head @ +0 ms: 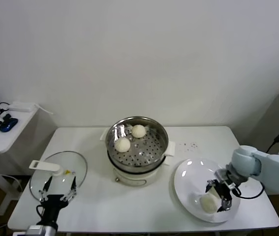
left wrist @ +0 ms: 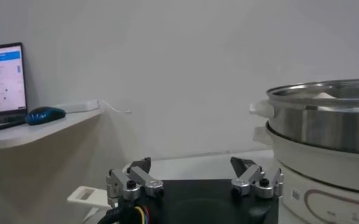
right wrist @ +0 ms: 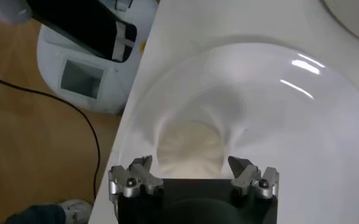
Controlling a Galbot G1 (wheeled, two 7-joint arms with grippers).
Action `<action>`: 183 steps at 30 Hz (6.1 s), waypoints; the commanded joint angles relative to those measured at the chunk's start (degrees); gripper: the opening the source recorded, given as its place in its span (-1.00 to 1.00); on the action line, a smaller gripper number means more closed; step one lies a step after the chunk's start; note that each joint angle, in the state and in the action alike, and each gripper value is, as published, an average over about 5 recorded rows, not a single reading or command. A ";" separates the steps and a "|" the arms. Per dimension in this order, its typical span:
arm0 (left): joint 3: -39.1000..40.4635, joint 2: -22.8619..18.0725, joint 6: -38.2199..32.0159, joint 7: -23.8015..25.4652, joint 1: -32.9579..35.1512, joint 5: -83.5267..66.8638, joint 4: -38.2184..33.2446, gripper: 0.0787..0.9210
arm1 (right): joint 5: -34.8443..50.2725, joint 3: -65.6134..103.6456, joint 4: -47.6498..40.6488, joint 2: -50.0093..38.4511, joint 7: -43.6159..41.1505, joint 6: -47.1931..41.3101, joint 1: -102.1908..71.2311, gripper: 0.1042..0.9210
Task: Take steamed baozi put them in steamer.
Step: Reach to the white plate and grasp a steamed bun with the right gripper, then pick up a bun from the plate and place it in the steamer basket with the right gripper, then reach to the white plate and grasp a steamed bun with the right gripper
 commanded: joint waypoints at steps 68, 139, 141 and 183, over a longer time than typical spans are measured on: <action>0.13 -0.38 2.31 0.04 -1.36 0.26 -1.79 0.77 | -16.45 -4.52 10.92 21.73 -7.67 25.46 39.65 0.41; -0.82 -1.00 3.00 -0.08 -2.87 -0.23 -0.75 0.77 | -30.37 -1.65 -3.77 44.65 -7.32 32.82 19.17 0.44; -0.95 -0.98 3.12 -0.12 -3.05 -0.34 -0.79 0.77 | -30.34 -1.63 -3.89 44.79 -7.31 32.83 19.06 0.44; 0.48 0.34 2.07 -0.55 -2.40 1.80 -2.18 0.77 | 12.40 -17.50 -1.41 18.81 -0.98 7.47 42.08 0.76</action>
